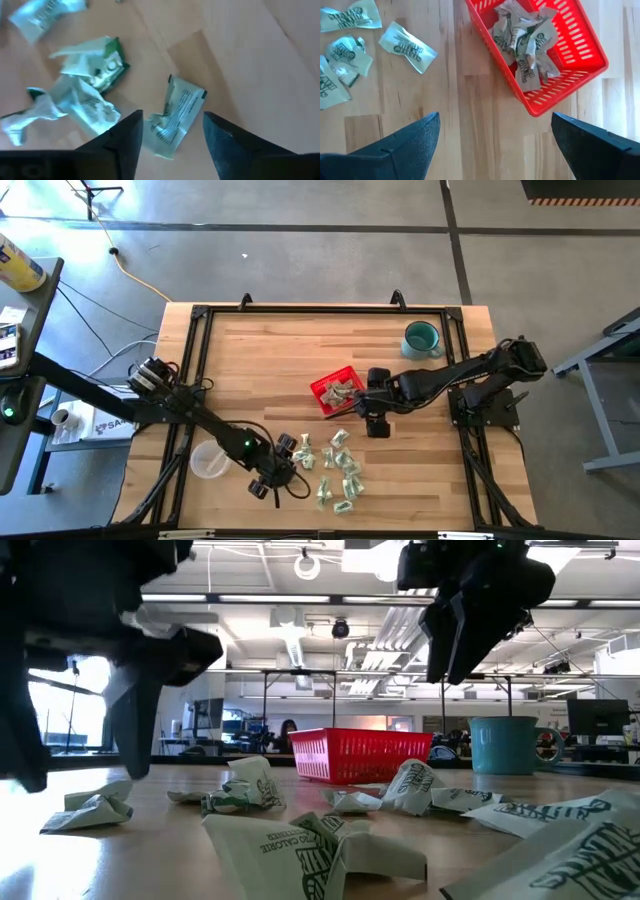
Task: Pick and place items into bin
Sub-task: Put the stevia packet into the red bin
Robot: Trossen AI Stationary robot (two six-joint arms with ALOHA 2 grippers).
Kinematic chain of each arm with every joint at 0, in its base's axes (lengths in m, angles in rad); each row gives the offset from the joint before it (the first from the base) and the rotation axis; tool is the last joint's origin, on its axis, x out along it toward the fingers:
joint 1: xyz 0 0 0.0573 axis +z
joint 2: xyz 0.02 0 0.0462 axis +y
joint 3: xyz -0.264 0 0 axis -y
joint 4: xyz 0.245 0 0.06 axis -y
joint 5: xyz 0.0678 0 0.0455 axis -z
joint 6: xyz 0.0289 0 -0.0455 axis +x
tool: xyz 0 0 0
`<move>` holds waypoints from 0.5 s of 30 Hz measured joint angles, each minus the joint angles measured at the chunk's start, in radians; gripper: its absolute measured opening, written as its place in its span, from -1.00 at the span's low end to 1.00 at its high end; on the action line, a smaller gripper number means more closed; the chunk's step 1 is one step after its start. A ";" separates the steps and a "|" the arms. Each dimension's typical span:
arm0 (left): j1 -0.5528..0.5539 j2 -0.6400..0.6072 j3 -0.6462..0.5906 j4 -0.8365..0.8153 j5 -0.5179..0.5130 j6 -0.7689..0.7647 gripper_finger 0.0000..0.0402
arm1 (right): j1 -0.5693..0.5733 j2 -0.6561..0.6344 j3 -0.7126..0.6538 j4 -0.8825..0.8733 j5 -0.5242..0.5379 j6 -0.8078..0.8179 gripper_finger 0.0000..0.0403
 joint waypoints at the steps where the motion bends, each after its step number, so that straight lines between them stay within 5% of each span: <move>1: -0.001 0.014 0.000 0.014 0.003 0.001 0.23 | 0.000 0.000 0.000 -0.002 0.001 0.000 0.85; 8: 0.014 0.063 0.013 0.028 0.035 0.009 0.20 | 0.000 0.000 0.000 -0.015 0.001 0.017 0.84; 15: 0.011 0.063 0.013 0.024 0.028 0.029 -0.41 | 0.000 0.000 0.000 -0.029 0.004 0.027 0.84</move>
